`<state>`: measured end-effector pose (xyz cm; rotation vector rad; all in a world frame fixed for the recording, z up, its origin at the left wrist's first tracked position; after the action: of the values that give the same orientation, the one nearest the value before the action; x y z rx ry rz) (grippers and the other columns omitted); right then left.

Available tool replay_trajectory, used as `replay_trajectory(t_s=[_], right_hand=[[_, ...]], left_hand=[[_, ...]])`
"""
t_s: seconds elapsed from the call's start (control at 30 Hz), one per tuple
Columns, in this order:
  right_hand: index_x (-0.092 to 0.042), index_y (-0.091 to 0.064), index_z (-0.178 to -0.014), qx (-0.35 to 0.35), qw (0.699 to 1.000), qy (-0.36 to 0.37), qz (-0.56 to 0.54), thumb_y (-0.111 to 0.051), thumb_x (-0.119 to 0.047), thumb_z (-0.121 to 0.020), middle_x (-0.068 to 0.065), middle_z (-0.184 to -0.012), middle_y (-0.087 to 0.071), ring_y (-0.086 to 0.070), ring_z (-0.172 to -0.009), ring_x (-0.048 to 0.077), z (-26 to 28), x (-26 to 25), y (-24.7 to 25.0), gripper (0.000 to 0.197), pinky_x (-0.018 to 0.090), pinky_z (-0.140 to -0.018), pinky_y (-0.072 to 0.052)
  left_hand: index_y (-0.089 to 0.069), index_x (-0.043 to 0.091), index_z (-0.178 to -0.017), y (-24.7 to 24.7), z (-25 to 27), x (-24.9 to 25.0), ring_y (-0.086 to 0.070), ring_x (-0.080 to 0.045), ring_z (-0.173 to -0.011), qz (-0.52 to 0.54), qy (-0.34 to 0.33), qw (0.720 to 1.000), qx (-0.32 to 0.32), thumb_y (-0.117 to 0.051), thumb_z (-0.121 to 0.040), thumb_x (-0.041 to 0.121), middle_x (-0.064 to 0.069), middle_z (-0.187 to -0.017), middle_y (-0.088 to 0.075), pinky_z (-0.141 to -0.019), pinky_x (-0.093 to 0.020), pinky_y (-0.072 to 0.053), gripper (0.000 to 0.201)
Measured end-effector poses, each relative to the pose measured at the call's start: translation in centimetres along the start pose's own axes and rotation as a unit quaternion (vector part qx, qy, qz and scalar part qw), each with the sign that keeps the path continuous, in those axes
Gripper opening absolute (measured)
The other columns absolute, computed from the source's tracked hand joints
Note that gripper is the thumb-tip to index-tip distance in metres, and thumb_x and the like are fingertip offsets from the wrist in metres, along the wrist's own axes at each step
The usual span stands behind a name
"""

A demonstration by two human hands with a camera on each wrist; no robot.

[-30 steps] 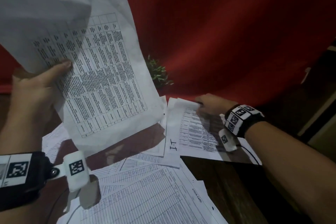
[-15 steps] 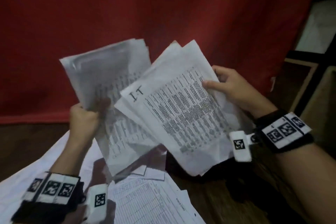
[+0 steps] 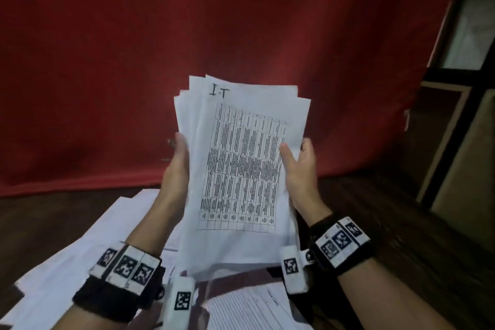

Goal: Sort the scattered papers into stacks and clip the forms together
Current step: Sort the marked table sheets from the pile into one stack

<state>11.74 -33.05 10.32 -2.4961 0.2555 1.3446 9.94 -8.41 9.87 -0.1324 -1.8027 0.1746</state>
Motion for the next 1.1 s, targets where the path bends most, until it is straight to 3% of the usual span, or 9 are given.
replay_trajectory(t_s=[0.07,0.13,0.33,0.5,0.67,0.8,0.93,1.03,1.1], right_hand=[[-0.024,-0.052,-0.118,0.004,1.000,0.024,0.007,-0.062,-0.007,-0.101,0.001,-0.110,-0.072,-0.070,-0.097,0.005,0.5,-0.2,0.3,0.027,0.029,-0.085,-0.054],[-0.037,-0.045,-0.130,-0.020,1.000,0.021,0.002,-0.065,-0.011,-0.100,0.005,-0.123,-0.071,-0.071,-0.112,0.016,1.3,0.0,0.6,0.044,0.032,-0.092,-0.058],[-0.020,-0.052,-0.136,-0.087,0.990,-0.093,-0.069,-0.071,-0.016,-0.095,0.012,-0.127,-0.072,-0.070,-0.117,0.031,2.8,1.9,3.3,0.046,0.048,-0.100,-0.057],[-0.003,-0.062,-0.131,-0.081,0.980,-0.136,-0.121,-0.069,-0.018,-0.092,0.016,-0.124,-0.073,-0.068,-0.119,0.037,3.4,1.5,2.8,0.042,0.048,-0.103,-0.055],[-0.010,-0.066,-0.123,-0.066,0.995,-0.028,-0.074,-0.068,-0.004,-0.097,0.007,-0.117,-0.076,-0.073,-0.110,0.021,3.7,-1.3,2.2,0.027,0.033,-0.091,-0.059],[-0.003,-0.066,-0.127,-0.082,0.992,-0.088,-0.042,-0.073,-0.009,-0.093,0.009,-0.115,-0.077,-0.075,-0.106,0.022,4.5,0.3,2.2,0.035,0.041,-0.095,-0.061],[-0.007,-0.070,-0.122,-0.101,0.983,-0.147,-0.045,-0.074,-0.012,-0.092,0.009,-0.115,-0.078,-0.074,-0.109,0.025,4.9,2.5,2.7,0.030,0.048,-0.102,-0.056],[-0.009,-0.070,-0.124,-0.103,0.975,-0.173,-0.089,-0.077,-0.016,-0.087,0.010,-0.119,-0.077,-0.073,-0.113,0.028,5.4,3.3,2.6,0.038,0.046,-0.104,-0.055],[-0.010,-0.072,-0.120,-0.113,0.970,-0.193,-0.098,-0.079,-0.026,-0.081,0.010,-0.118,-0.077,-0.073,-0.113,0.027,5.8,3.5,2.3,0.043,0.046,-0.105,-0.054]], left_hand=[[-0.067,0.025,-0.136,-0.3,0.6,0.0,-0.072,-0.030,-0.117,0.075,-0.035,0.997,-0.006,-0.047,-0.080,0.090,-0.009,-0.126,-0.075,-0.100,-0.049,-0.055,0.088],[-0.055,0.027,-0.147,-0.1,1.1,-0.3,-0.069,-0.021,-0.123,0.029,-0.108,0.994,-0.017,-0.064,-0.079,0.083,0.000,-0.134,-0.071,-0.098,-0.041,-0.057,0.089],[-0.061,0.028,-0.125,0.6,2.5,-1.3,-0.075,-0.012,-0.104,-0.072,-0.146,0.985,-0.051,-0.077,-0.083,0.028,0.009,-0.115,-0.077,-0.083,-0.025,-0.061,0.045],[-0.060,0.037,-0.120,-1.2,2.3,-1.1,-0.070,-0.001,-0.098,-0.119,-0.184,0.976,0.011,-0.063,-0.103,0.010,0.015,-0.106,-0.075,-0.081,-0.023,-0.056,0.031],[-0.052,0.038,-0.119,-2.6,3.4,0.6,-0.070,-0.003,-0.106,-0.077,-0.255,0.962,0.058,-0.060,-0.106,0.017,0.010,-0.116,-0.069,-0.084,-0.021,-0.058,0.027],[-0.047,0.018,-0.125,-1.5,2.8,-1.3,-0.069,0.007,-0.095,-0.106,-0.198,0.974,0.041,-0.071,-0.097,0.030,0.008,-0.113,-0.066,-0.078,-0.017,-0.057,0.039],[-0.058,0.030,-0.128,0.3,1.8,-3.6,-0.073,-0.008,-0.110,-0.098,-0.119,0.988,0.002,-0.076,-0.092,0.039,0.005,-0.122,-0.074,-0.089,-0.027,-0.060,0.041],[-0.065,0.031,-0.117,0.4,1.2,-4.7,-0.072,-0.006,-0.102,-0.088,-0.081,0.993,0.001,-0.075,-0.083,0.049,0.009,-0.107,-0.078,-0.096,-0.037,-0.058,0.040],[-0.067,0.022,-0.116,0.1,0.9,-5.0,-0.072,-0.011,-0.103,-0.080,-0.060,0.995,-0.006,-0.081,-0.069,0.071,0.004,-0.107,-0.077,-0.100,-0.041,-0.055,0.069]])
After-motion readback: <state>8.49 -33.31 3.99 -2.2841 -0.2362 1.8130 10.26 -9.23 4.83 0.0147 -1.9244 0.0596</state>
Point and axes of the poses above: each hand's wrist, its own z-axis away from the middle knuckle, its own y-axis out of the back of the hand, x = y × z, the point moved 4 cm from there along -z, towards the middle knuckle
